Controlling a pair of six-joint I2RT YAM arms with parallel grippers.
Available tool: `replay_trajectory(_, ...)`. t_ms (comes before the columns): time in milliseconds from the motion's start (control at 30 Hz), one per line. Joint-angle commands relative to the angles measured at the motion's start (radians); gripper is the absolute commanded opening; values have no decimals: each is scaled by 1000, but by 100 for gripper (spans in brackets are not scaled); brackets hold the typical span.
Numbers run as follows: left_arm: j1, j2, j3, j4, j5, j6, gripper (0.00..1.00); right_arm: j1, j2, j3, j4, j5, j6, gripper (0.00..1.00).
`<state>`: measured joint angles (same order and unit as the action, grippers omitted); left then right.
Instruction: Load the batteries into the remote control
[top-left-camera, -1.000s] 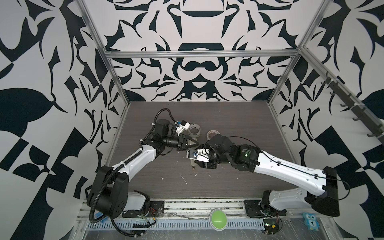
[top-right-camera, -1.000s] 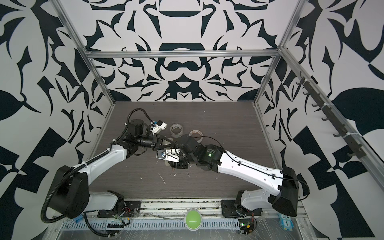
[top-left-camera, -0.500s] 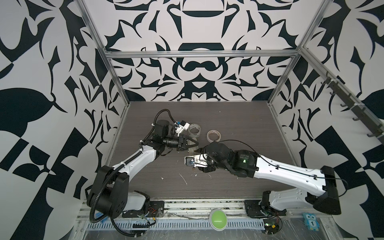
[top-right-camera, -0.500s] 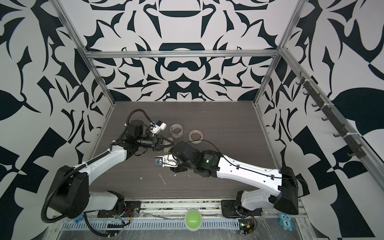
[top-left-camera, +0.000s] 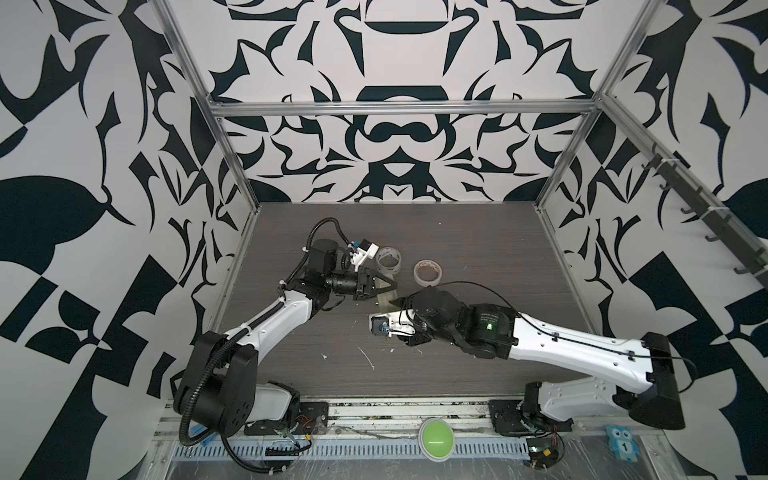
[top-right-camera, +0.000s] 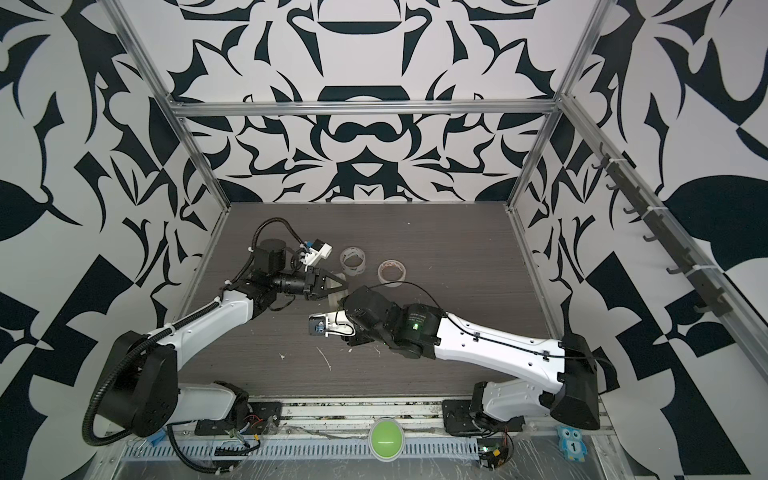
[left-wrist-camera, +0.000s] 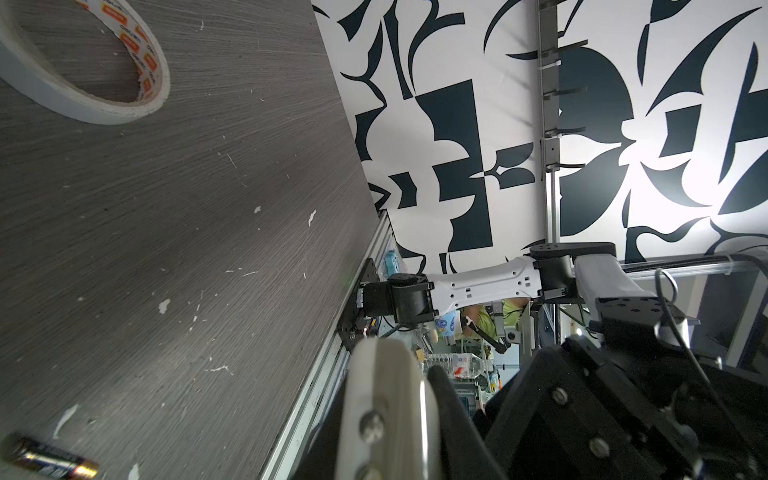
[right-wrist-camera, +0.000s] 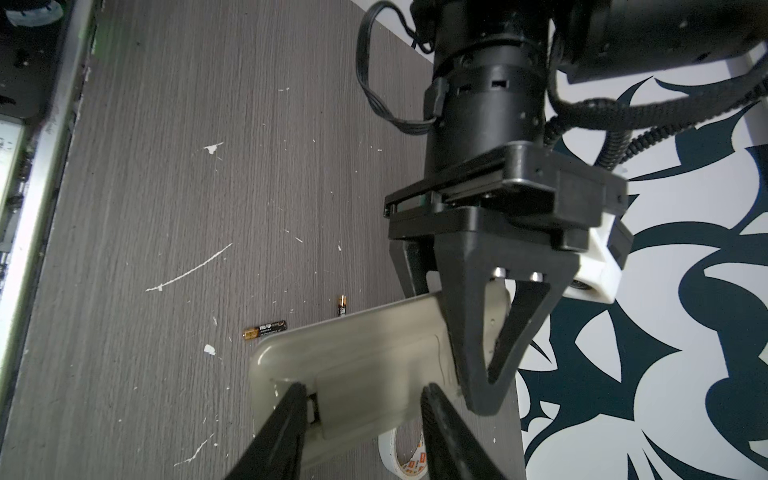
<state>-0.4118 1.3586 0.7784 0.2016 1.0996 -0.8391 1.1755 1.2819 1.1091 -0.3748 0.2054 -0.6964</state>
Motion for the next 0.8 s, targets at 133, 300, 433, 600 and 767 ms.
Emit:
replay_trajectory(133,-14,-16,10,-21,78,-12,0,-6,-29,-6,112,97,-22,48)
replay_trajectory(300,-14,-13,11,-28,77,-9,0,-3,-32,-9,122,106,-26,48)
replay_trajectory(433,-13,-11,12,-31,75,-8,0,1,-38,-15,139,116,-33,47)
replay_trajectory(600,-14,-10,13,-40,74,-2,0,8,-42,-21,159,128,-40,46)
replay_trajectory(767,-13,-10,15,-44,72,1,0,11,-57,-18,138,103,-35,48)
